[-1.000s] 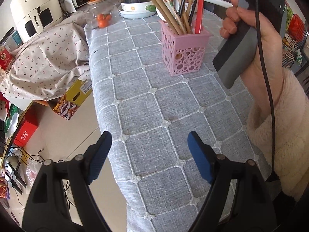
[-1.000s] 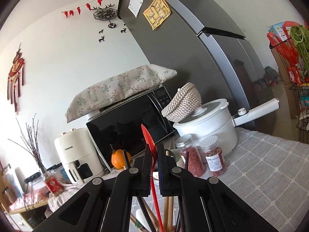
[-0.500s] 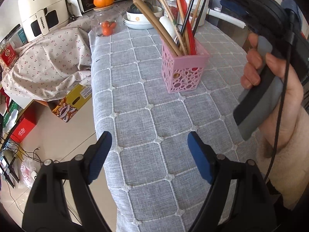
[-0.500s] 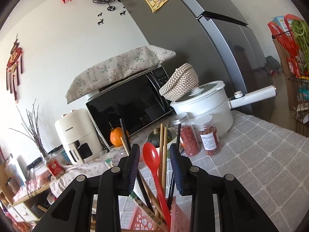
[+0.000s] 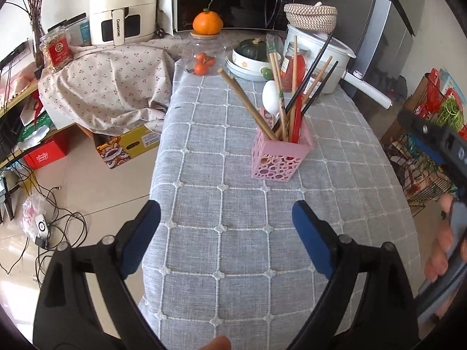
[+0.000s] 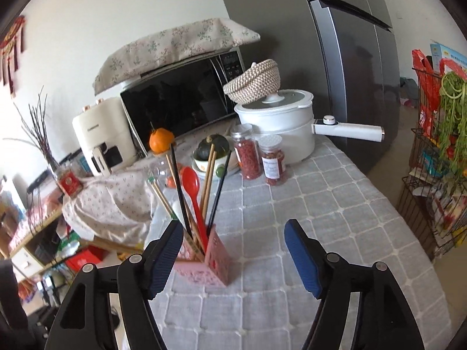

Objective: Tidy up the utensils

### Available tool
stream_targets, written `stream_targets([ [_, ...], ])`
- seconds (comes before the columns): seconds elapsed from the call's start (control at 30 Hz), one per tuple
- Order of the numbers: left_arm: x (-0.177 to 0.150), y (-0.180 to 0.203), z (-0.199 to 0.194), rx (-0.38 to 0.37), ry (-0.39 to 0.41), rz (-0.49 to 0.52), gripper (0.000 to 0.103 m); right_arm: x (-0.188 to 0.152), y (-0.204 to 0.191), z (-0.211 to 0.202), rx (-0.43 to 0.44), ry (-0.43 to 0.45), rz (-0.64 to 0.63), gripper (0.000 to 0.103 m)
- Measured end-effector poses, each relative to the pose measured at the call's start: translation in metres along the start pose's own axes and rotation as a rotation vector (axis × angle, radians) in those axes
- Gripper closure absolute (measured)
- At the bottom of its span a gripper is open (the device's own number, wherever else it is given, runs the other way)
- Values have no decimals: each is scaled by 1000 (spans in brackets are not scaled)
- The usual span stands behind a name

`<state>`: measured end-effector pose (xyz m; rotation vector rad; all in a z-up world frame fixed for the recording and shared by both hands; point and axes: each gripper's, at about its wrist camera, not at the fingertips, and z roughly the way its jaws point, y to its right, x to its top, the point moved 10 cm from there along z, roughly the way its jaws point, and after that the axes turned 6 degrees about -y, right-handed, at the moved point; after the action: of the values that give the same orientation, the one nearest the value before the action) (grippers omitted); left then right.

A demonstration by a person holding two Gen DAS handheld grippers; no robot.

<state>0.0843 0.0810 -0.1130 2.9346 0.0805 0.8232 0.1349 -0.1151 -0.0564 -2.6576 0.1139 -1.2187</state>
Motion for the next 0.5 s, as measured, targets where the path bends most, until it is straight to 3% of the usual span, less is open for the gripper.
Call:
stream_targets([
  [0.1,-3,13,-12,23,26,5,8,-19,10,-21,-21,-67,-55,15],
  [0.33,-1,43,-35,79,104,56,3,-36,40,-55,-152,-132,-94,7],
  [0.5,1,61,-35,52,113,88,3,-28,44,-65,-214,-89,-188,2],
])
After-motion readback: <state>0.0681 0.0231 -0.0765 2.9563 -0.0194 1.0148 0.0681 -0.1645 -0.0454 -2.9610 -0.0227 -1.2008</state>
